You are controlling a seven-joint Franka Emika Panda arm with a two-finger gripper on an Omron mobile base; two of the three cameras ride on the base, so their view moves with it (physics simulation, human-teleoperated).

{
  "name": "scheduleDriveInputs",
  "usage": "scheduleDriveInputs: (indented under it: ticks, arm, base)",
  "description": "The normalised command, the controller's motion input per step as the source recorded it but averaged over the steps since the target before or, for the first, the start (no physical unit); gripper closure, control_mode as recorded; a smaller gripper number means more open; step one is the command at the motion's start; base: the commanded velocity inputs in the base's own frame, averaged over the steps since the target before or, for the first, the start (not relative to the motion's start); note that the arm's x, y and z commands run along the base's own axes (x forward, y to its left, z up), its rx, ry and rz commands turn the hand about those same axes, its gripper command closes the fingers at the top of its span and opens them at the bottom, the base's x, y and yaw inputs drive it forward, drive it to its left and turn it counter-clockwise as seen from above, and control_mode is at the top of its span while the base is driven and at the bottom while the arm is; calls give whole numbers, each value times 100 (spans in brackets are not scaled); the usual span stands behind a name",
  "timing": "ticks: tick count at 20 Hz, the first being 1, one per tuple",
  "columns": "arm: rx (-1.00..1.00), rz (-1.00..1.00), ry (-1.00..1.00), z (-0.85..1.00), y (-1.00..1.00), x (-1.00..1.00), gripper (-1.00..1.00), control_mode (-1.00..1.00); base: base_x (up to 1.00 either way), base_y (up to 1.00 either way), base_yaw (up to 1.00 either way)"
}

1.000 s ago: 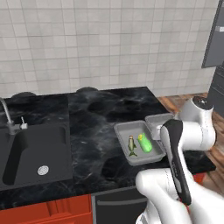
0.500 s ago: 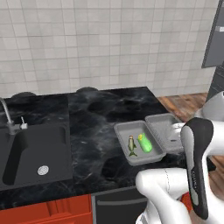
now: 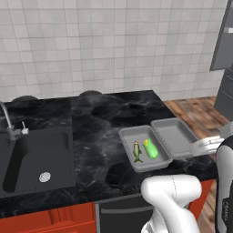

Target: Place one corn and one fish in each tupperware on the nearby counter, to pack two identical lunches.

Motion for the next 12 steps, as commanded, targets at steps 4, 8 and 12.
scheduleDriveInputs:
  ticks: [4, 8, 12]
  arm:
    - [-6, 0, -7, 1, 4, -37, -100, -100]
    - [-5, 0, -3, 0, 4, -25, -100, 100]
    - [0, 0, 0, 0, 0, 0, -100, 100]
  base:
    - [0, 0, 0]
    - [-10, 0, 0]
    - [-63, -21, -3]
